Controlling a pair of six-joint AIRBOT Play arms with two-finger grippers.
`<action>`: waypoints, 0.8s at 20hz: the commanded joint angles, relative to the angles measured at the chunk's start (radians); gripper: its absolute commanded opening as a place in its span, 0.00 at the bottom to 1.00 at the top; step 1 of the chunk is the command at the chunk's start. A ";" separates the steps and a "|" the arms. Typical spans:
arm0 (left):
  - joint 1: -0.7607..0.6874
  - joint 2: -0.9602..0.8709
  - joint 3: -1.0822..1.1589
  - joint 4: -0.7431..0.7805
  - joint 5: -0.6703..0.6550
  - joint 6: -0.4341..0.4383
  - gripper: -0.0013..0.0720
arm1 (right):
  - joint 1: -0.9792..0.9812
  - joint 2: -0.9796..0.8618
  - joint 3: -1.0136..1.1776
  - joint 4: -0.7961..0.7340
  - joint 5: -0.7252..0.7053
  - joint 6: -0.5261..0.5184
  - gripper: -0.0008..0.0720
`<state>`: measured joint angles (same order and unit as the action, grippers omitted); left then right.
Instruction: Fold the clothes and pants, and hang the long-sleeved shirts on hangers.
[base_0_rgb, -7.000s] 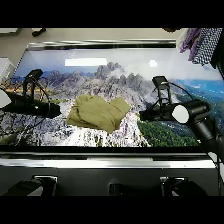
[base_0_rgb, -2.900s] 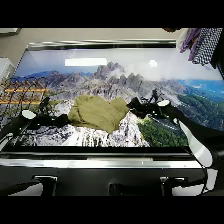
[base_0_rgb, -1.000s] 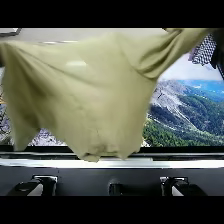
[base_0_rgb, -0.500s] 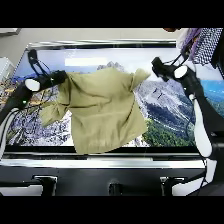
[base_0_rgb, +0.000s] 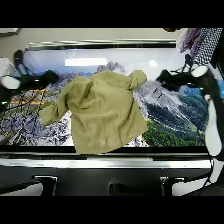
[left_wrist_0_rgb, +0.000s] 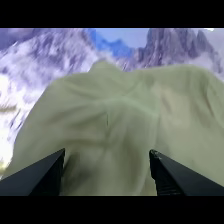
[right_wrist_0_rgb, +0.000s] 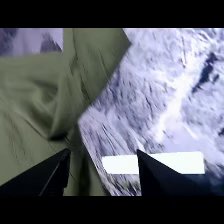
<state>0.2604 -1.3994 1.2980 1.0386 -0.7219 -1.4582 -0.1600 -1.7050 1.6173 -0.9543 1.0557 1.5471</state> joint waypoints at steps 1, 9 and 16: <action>0.134 0.144 -0.071 0.002 -0.367 -0.004 0.84 | -0.101 0.026 -0.035 -0.001 0.428 -0.225 0.69; 0.224 0.541 -0.686 -0.116 -0.418 -0.005 0.84 | 0.039 0.031 -0.452 0.077 0.289 -0.299 0.82; 0.219 0.511 -0.766 -0.130 -0.422 -0.007 0.86 | 0.112 0.032 -0.526 0.095 0.206 -0.276 0.15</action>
<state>0.4812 -0.8734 0.5671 0.9215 -1.1358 -1.4658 -0.0711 -1.6737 1.1145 -0.8772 1.2743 1.2755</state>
